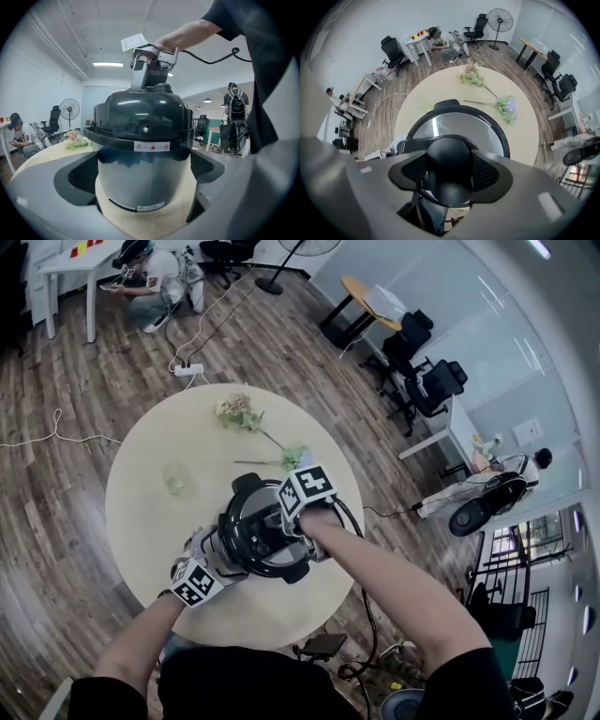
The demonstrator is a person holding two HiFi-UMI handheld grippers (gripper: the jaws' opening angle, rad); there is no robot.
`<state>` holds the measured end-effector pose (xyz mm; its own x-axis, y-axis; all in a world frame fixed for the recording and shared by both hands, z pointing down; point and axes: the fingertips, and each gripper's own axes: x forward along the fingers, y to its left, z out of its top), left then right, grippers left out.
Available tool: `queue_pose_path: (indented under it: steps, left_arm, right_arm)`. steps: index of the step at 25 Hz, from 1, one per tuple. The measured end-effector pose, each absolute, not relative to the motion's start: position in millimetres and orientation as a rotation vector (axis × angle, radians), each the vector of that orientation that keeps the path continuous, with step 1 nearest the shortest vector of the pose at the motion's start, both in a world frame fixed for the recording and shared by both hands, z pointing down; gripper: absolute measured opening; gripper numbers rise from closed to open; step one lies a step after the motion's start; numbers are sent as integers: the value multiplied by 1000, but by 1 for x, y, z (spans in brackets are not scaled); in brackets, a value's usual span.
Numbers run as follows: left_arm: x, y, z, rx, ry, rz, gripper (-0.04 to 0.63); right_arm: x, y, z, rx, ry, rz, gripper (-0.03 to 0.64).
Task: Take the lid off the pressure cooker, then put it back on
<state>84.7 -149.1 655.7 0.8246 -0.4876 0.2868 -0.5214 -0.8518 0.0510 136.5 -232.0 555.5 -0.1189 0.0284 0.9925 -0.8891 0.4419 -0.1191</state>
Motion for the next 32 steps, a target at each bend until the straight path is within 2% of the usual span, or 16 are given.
queue_pose_path:
  steps: [9, 14, 18, 23, 32]
  left_arm:
    - [84, -151, 656, 2880, -804, 396, 591]
    - [85, -150, 656, 2877, -792, 409, 591]
    - [84, -151, 654, 2881, -793, 408, 591]
    - [83, -151, 656, 2879, -794, 407, 591]
    - [84, -151, 656, 2876, -792, 418, 591]
  right_arm:
    - [151, -240, 555, 1221, -1301, 1377, 294]
    - [150, -231, 554, 1130, -1336, 1317, 299]
    - [147, -218, 555, 919, -1397, 1069, 324]
    - [149, -220, 560, 996, -1387, 1096, 327]
    - [150, -219, 557, 1012, -1384, 1113, 292]
